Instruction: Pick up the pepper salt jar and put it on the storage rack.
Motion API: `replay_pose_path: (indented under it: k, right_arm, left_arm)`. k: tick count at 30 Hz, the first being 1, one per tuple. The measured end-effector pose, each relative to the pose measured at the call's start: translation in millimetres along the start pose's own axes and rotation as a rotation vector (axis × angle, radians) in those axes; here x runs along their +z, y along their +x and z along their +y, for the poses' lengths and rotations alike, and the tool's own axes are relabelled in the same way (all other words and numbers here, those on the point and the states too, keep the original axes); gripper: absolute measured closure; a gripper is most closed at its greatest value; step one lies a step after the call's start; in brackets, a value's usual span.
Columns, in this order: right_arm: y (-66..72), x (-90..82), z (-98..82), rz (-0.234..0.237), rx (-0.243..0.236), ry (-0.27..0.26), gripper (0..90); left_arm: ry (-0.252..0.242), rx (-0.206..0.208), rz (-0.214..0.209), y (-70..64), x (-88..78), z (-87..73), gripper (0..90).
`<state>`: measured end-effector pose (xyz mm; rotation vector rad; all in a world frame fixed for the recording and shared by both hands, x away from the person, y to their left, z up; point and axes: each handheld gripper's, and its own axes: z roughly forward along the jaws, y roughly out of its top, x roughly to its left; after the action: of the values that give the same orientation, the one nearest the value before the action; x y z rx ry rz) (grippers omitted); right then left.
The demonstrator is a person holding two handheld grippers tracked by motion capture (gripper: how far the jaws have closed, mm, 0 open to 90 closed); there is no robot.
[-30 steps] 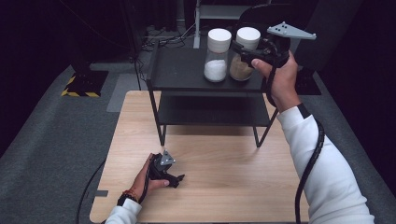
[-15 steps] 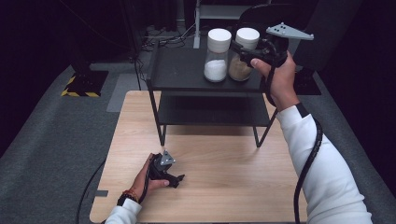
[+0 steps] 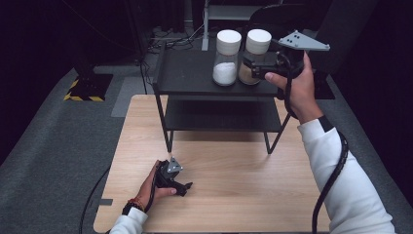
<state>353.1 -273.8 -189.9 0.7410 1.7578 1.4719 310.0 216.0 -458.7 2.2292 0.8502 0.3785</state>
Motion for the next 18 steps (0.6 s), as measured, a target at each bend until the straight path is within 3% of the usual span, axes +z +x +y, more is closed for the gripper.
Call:
replay_pose_path:
  k: [11,18]
  right_arm:
    - [8.9,-35.6,-14.0,0.017,-0.056,0.01,0.3]
    - [16.1,-57.1,-33.3,0.008,-0.07,0.035,0.3]
  left_arm:
    - [0.0,0.001,0.0,0.0,-0.1,0.0,0.7]
    - [0.001,0.001,0.0,0.0,-0.1,0.1,0.7]
